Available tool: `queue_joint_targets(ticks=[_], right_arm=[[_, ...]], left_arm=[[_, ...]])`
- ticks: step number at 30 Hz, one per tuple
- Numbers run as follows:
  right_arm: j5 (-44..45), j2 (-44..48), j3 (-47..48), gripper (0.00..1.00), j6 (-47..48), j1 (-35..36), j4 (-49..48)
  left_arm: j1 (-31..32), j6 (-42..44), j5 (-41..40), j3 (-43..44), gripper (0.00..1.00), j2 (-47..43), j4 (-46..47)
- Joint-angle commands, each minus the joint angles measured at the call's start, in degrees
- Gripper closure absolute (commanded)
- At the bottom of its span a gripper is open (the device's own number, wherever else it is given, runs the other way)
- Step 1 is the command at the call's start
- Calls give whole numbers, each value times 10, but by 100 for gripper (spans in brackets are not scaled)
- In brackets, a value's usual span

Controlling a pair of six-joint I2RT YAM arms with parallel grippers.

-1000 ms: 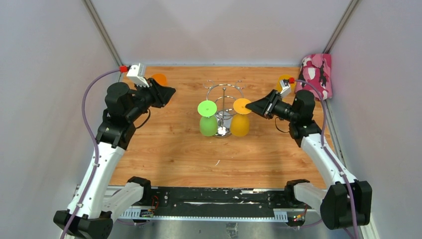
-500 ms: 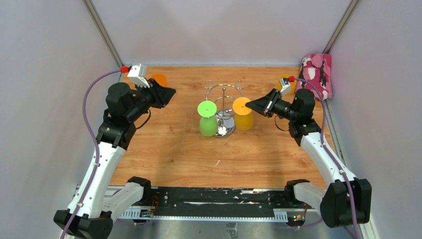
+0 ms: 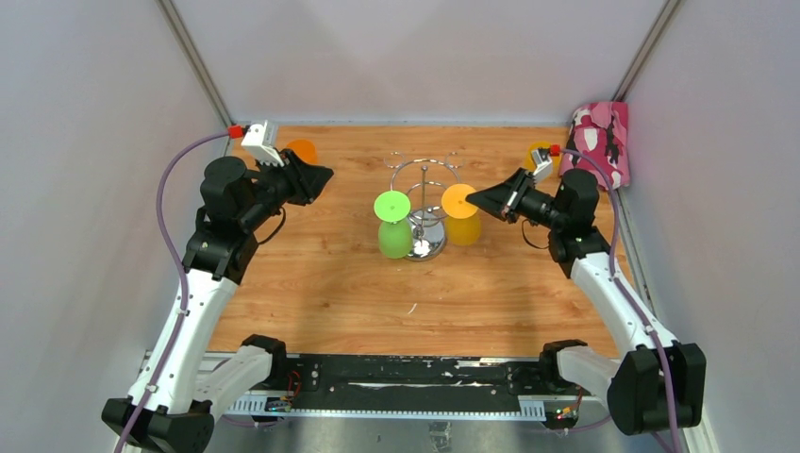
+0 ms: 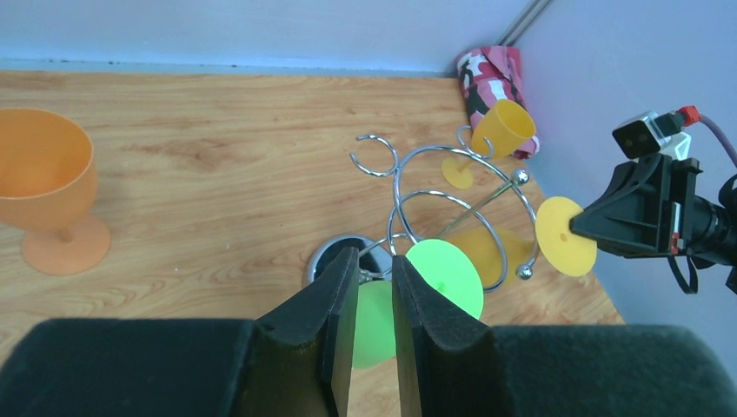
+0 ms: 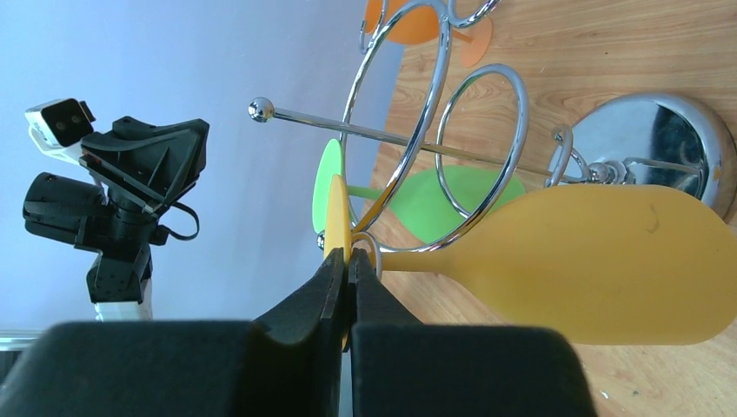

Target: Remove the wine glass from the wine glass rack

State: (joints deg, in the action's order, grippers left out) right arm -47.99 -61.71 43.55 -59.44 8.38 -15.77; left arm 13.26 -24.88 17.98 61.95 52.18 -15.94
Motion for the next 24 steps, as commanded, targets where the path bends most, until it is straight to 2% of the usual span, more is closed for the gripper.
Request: queue_joint_targets(ticks=[1,24], right_arm=[[-7,24,2,100,-12,9,-1],[2,81,-3,100,11,8,87]], left_arm=[[3,6,3,-3,74,-5,9],[3,-1,14,4,75,-5,8]])
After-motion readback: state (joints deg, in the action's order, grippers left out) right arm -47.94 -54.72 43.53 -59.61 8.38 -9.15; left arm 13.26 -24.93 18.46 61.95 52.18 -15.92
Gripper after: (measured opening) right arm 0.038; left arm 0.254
